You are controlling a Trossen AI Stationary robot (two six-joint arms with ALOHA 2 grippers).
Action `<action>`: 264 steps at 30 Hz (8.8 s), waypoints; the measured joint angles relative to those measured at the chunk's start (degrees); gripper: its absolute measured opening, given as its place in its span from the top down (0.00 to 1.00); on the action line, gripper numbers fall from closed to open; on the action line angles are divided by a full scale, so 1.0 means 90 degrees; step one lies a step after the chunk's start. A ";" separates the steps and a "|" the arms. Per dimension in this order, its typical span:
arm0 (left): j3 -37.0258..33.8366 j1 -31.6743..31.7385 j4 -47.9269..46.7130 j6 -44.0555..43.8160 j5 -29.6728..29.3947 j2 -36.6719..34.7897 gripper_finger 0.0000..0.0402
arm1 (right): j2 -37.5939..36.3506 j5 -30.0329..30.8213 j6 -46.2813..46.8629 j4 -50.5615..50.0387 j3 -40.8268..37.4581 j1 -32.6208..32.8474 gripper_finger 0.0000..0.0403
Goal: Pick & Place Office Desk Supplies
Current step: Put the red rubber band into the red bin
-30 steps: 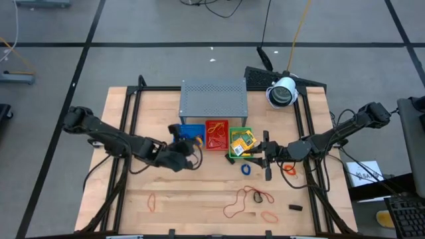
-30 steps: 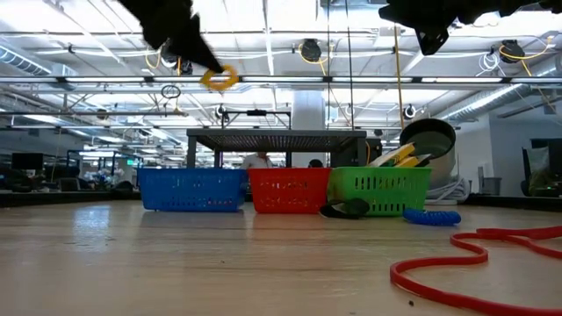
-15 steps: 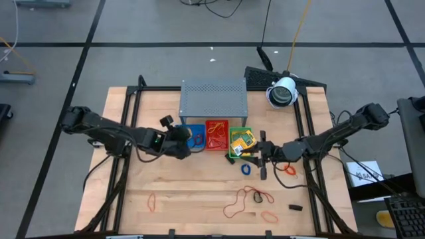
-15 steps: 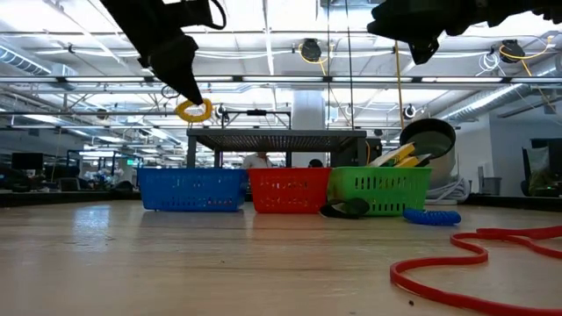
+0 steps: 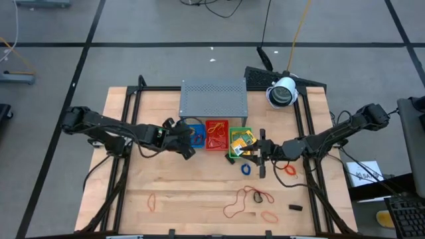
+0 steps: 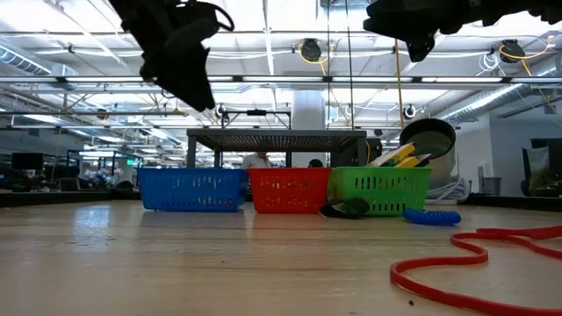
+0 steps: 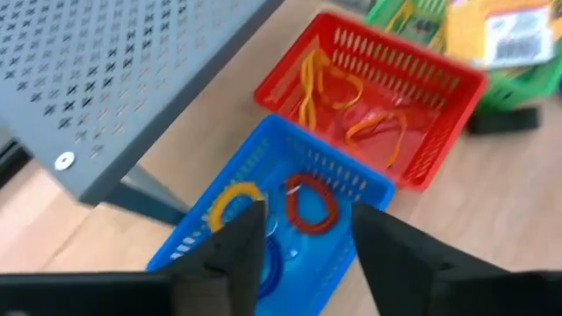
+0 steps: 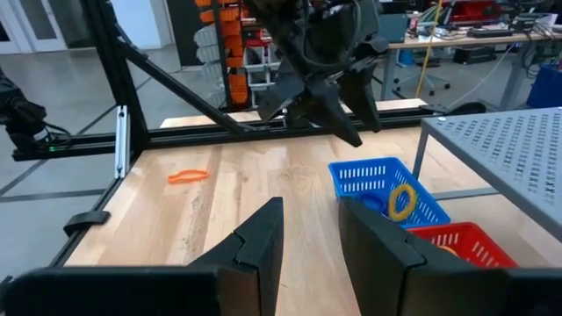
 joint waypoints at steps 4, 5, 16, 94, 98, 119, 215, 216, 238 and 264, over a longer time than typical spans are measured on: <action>0.0000 -0.0007 0.0540 0.0049 0.0003 0.0000 0.45 | 0.0000 0.0003 0.0116 0.0081 0.0000 0.0000 0.75; 0.0000 -0.0005 0.0676 0.0025 0.0005 0.0000 0.43 | 0.0000 0.0002 0.0160 0.0105 0.0000 0.0000 0.75; 0.0000 -0.0005 0.1504 -0.0460 0.0098 0.0000 0.39 | 0.0000 -0.0002 0.0327 0.0146 0.0000 0.0002 0.75; 0.1870 -0.1863 0.5919 0.1476 0.2497 0.5328 0.39 | 0.0401 -0.0823 0.0604 -0.0005 0.0000 0.0284 0.75; 0.1870 -0.1876 0.5789 0.1492 0.2500 0.5328 0.39 | 0.0401 -0.0823 0.0604 -0.0002 0.0000 0.0284 0.75; 0.1877 -0.2012 0.5369 0.1658 0.2417 0.5316 0.39 | 0.0401 -0.0766 0.0660 -0.0124 0.0000 0.0284 0.75; 0.1853 -0.0097 0.1561 0.4489 0.0333 0.0743 1.00 | 0.0442 -0.0461 0.1495 -0.0862 0.0000 0.0398 0.75; 0.1853 -0.0015 0.1561 0.4480 0.0387 0.0743 1.00 | 0.0442 -0.0461 0.1493 -0.0862 0.0000 0.0398 0.75; 0.1853 0.0646 0.1419 0.3700 0.1680 0.0743 0.68 | 0.0442 -0.0510 0.1481 -0.0974 0.0000 0.0398 0.75; 0.1851 -0.1167 0.5940 0.3870 0.3208 0.4106 0.63 | 0.0432 -0.0800 0.1476 -0.1141 0.0002 0.0493 0.75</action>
